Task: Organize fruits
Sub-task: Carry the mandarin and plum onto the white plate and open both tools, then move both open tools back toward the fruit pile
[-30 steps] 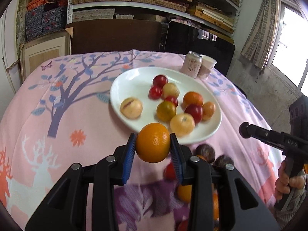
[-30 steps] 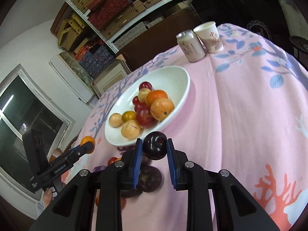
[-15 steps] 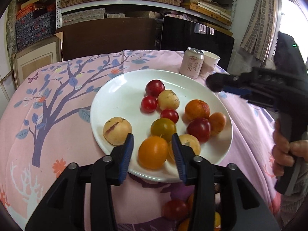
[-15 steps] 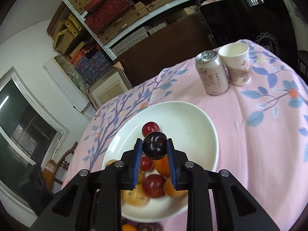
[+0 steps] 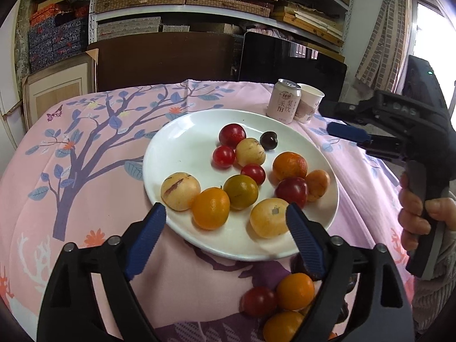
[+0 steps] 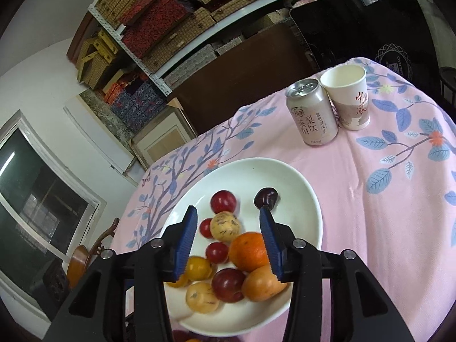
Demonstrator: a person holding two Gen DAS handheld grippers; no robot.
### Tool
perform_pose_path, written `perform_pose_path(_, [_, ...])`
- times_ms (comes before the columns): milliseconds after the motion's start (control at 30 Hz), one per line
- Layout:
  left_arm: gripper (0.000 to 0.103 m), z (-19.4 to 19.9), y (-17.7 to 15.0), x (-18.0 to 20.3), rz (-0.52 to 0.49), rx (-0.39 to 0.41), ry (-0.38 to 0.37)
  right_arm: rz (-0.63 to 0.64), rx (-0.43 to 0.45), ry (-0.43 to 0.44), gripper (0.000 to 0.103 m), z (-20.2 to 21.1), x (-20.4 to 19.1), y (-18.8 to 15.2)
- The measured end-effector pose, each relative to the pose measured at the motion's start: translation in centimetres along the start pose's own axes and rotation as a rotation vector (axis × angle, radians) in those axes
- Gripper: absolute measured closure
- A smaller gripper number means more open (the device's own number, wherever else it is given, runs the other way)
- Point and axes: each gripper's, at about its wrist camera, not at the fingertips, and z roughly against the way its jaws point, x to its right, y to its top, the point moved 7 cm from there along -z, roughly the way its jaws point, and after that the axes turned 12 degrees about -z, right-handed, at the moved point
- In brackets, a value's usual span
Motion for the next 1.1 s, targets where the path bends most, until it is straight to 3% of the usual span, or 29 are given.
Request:
perform_pose_path(100, [0.018,1.2,-0.5,0.2,0.009,0.009,-0.009,0.044,0.012,-0.003,0.040,2.0,-0.7,-1.7])
perform_pose_path(200, [0.011,2.7,-1.5,0.6,0.016,0.022,0.004,0.080,0.019,-0.026,0.037,4.2,-0.4,-4.1])
perform_pose_path(367, [0.008,4.6,-5.0,1.5,-0.017,-0.012,0.072,0.064,0.036,-0.050,0.027,7.7,2.2,-8.7])
perform_pose_path(500, [0.007,6.9,-7.5,2.2,0.005,-0.012,0.049,0.038,0.044,-0.065,0.012,9.6,3.8,-10.9])
perform_pose_path(700, [0.005,10.5,-10.3,4.5,0.007,0.035,-0.022,-0.036,0.061,-0.058,0.009,11.2,5.8,-12.1])
perform_pose_path(833, [0.005,10.9,-10.3,6.6,-0.052,0.054,-0.035,-0.090,0.058,-0.060,0.008,11.2,6.8,-11.9])
perform_pose_path(1100, [0.005,9.0,-12.6,8.0,-0.147,-0.086,0.056,-0.143,0.033,-0.048,0.007,11.0,7.3,-11.9])
